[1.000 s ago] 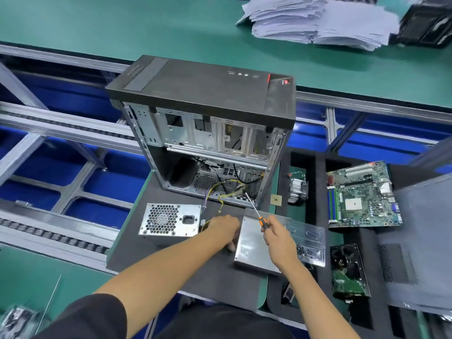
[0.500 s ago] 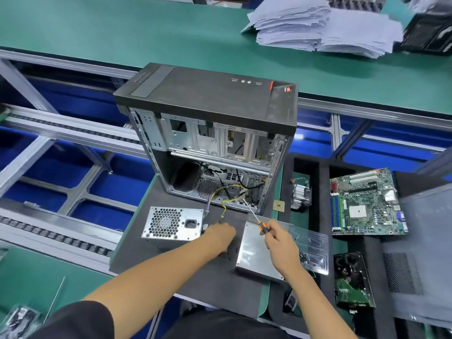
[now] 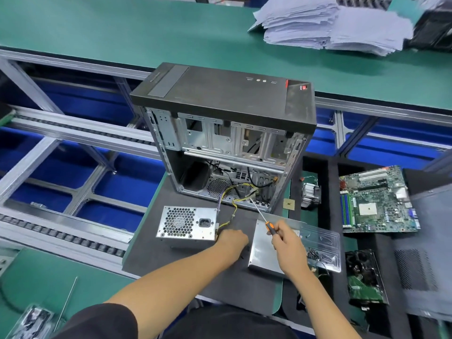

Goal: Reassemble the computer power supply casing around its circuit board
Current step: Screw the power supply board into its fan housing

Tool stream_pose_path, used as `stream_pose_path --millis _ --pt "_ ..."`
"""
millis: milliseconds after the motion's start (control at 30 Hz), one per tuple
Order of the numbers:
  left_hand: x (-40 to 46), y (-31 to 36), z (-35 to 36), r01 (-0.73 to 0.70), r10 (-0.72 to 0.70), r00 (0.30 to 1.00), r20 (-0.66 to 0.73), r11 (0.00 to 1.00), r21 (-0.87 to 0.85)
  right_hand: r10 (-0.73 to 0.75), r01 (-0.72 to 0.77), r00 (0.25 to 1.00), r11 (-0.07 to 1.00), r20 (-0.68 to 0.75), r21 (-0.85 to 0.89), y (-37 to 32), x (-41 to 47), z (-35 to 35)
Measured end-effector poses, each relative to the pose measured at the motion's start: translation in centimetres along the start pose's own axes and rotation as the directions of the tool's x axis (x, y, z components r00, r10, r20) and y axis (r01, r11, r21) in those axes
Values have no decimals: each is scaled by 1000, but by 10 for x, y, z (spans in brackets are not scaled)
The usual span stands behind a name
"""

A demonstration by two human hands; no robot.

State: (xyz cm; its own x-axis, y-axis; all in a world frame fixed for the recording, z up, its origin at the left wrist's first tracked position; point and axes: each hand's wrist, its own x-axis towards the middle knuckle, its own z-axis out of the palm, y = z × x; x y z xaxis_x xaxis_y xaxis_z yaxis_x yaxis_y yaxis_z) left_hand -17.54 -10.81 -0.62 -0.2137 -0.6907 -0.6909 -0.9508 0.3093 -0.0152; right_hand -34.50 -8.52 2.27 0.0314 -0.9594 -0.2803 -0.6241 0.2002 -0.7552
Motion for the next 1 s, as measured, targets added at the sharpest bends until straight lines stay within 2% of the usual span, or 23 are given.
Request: stream_pose_path --millis 200,300,400,500,567,633,700,833,1000 --pt "-10 -2 -9 5 -5 1000 9 1000 6 1 -1 1000 1000 -1 -13 -5 -2 1" --pt "-30 -3 -30 -20 19 997 -81 1000 -14 -31 30 999 998 -26 -47 -16 -3 -2" --pt "-59 -25 -52 -82 27 969 -246 973 -218 -37 37 998 999 -52 -3 -31 -6 -3" --pt "-88 -65 -62 -218 -57 894 -445 812 -541 -85 90 996 986 -40 141 -48 -11 -4" --pt "-102 -93 -60 -310 -173 851 -495 595 -741 -120 126 992 965 -38 229 -62 -14 -4" --pt "-111 -116 -50 -383 -297 817 -494 361 -850 -156 163 987 952 -49 258 -77 -17 -4" --pt "-112 -132 -37 -440 -378 785 -491 216 -871 -159 169 985 949 -61 265 -90 -20 -1" --pt "-106 -143 -17 -485 -370 804 -465 43 -873 -159 169 986 936 -57 309 -116 -25 9" --pt "-105 -158 -4 -498 -357 814 -458 -22 -867 -168 196 979 920 -112 338 -139 -25 20"
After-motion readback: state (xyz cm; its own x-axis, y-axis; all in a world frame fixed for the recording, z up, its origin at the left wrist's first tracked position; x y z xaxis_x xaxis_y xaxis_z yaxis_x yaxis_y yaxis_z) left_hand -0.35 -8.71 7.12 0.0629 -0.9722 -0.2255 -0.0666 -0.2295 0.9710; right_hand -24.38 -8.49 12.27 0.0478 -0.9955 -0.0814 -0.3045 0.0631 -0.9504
